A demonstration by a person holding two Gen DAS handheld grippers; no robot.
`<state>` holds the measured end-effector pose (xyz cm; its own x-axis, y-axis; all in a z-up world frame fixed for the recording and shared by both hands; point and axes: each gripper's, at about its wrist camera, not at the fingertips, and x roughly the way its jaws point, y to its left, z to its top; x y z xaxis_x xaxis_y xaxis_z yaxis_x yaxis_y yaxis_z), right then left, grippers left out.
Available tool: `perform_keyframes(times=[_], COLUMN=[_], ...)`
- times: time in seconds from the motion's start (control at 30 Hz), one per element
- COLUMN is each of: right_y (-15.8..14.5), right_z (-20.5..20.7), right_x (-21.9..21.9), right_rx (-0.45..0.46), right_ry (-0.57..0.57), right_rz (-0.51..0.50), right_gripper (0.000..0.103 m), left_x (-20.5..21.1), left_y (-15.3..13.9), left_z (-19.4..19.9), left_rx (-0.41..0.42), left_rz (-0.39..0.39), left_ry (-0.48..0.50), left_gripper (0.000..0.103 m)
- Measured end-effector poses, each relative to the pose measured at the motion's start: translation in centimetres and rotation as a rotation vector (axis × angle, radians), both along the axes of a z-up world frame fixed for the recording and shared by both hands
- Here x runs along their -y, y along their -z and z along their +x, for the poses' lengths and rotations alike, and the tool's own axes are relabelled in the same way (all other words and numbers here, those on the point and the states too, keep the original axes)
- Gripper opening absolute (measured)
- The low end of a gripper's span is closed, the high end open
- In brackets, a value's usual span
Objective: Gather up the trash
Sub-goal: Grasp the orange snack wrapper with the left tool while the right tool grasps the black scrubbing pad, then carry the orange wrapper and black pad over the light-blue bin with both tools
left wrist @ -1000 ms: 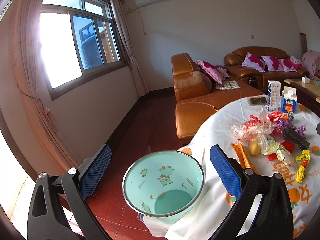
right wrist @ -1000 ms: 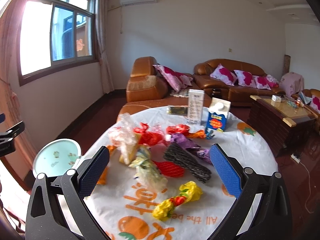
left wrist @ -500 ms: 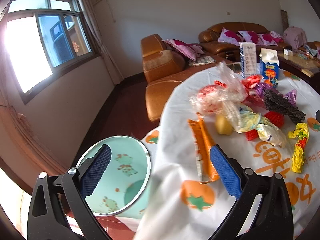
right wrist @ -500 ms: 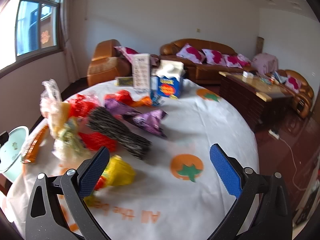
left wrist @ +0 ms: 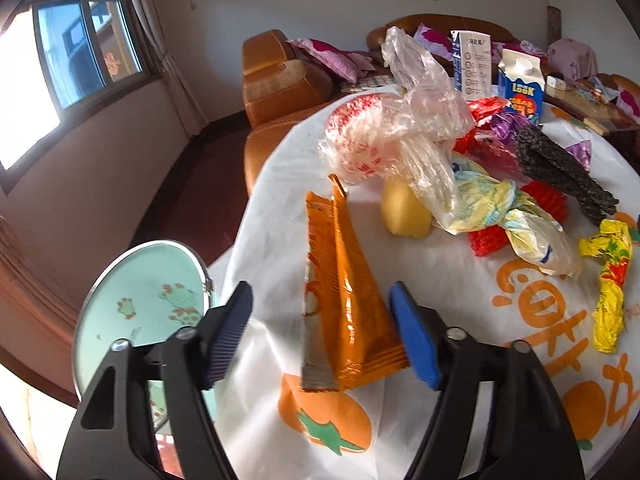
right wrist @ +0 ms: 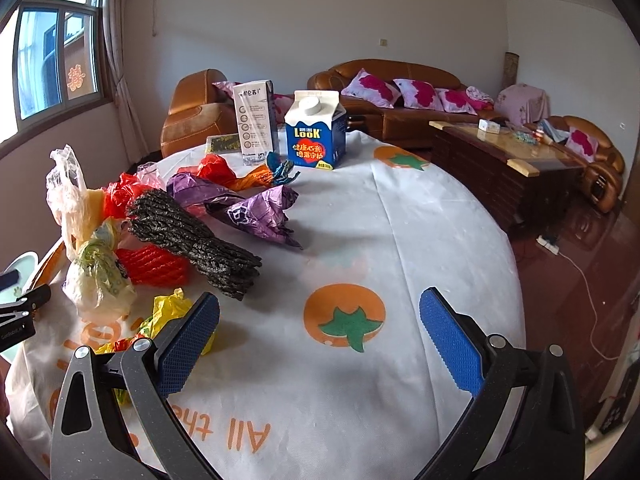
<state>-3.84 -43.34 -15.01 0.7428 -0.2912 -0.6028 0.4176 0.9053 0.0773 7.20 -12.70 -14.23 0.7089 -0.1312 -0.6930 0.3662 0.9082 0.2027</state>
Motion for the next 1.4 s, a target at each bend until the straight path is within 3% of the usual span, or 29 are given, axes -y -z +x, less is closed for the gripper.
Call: perform_keyframes(times=[0.03,0.07,0.23,0.4,0.57,0.77,1.0,1.13,1.2,1.4], right_y=[0.0,0.0,-0.3,-1.1,-1.6,-1.6,-2.2,-1.9,-1.3,1.3], right_z=[0.1,0.1,0.4,0.6,0.7,0.8,2.7,4.7,5.6,7.3], right_x=[0.0,0.1,-0.7,-2.1,-2.9,-2.3,-0.9,-0.1,0.4,0.6], right_rx=[0.0,0.0,0.011,0.022,0.029,0.023,0.011,-0.027,-0.058,-0.158], right_ry=[0.0,-0.001,-0.043,-0.123,-0.158,-0.144,-0.107,-0.058,-0.046,-0.08], right_rz=[0.004,0.009,0.024,0.013,0.002,0.021,0.103,0.154,0.195,0.283], right_gripper=[0.098,0.098,0.095,0.084,0.082,0.078,0.066,0.062,0.054,0.044], left_x=[0.1,0.3,0.7,-0.2,-1.3,-2.5,-3.5,-3.8,-4.0,-4.5], left_y=[0.2,0.5,0.4,-0.1,-0.4,-1.4,-2.1,-2.5,-2.6,-2.7], left_z=[0.1,0.1,0.2,-0.4,-1.0,-1.7,-1.8,-1.7,-1.5,-1.1], left_rx=[-0.012,-0.023,-0.034,-0.038,-0.038,-0.03,-0.009,0.003,0.008,0.001], left_rz=[-0.004,-0.001,-0.006,-0.01,-0.012,-0.029,-0.044,-0.047,-0.047,-0.058], left_ry=[0.014,0.026,0.064,0.072,0.071,0.068,0.054,0.048,0.042,0.033], left_gripper=[0.049,0.041,0.024,0.023,0.022,0.022,0.022,0.022,0.022,0.022])
